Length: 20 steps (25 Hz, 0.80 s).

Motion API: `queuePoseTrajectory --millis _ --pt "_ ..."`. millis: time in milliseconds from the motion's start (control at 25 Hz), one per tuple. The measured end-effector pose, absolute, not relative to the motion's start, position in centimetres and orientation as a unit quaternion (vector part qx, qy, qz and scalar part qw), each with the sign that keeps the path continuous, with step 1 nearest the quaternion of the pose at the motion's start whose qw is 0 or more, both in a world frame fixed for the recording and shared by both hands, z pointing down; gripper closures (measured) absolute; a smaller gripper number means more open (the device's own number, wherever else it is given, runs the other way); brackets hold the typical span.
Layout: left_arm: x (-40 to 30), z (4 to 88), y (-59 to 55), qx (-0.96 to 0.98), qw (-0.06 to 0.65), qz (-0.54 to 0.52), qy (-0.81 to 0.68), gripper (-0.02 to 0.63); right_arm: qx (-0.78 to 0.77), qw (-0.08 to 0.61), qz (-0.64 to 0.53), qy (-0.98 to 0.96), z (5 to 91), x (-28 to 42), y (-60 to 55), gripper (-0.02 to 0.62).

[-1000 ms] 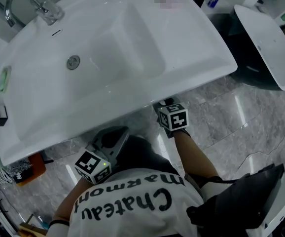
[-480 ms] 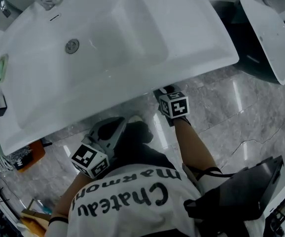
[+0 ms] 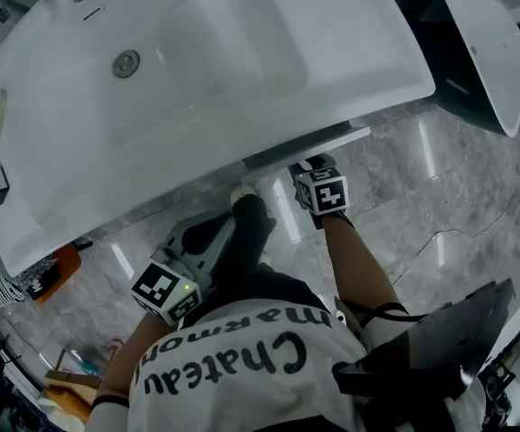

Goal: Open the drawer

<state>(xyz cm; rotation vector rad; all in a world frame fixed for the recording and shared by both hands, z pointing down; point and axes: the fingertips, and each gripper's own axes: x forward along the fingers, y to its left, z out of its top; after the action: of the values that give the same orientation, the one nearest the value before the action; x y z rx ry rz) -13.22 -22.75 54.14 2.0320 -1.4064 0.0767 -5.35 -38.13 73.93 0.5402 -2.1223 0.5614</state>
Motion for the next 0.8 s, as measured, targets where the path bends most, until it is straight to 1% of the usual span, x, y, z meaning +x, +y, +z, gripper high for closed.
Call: queuePoseTrajectory --millis 160,800 --pt "-13.2 54.2 -22.4 0.772 0.336 0.020 -0.538 0.598 0.216 0.442 0.225 -0.841 74.1 -4.2 -37.1 0.448" --pt "-12.4 54.1 -20.6 0.766 0.333 0.029 -0.549 0.598 0.212 0.454 0.223 -0.836 73.9 -3.3 -36.4 0.451"
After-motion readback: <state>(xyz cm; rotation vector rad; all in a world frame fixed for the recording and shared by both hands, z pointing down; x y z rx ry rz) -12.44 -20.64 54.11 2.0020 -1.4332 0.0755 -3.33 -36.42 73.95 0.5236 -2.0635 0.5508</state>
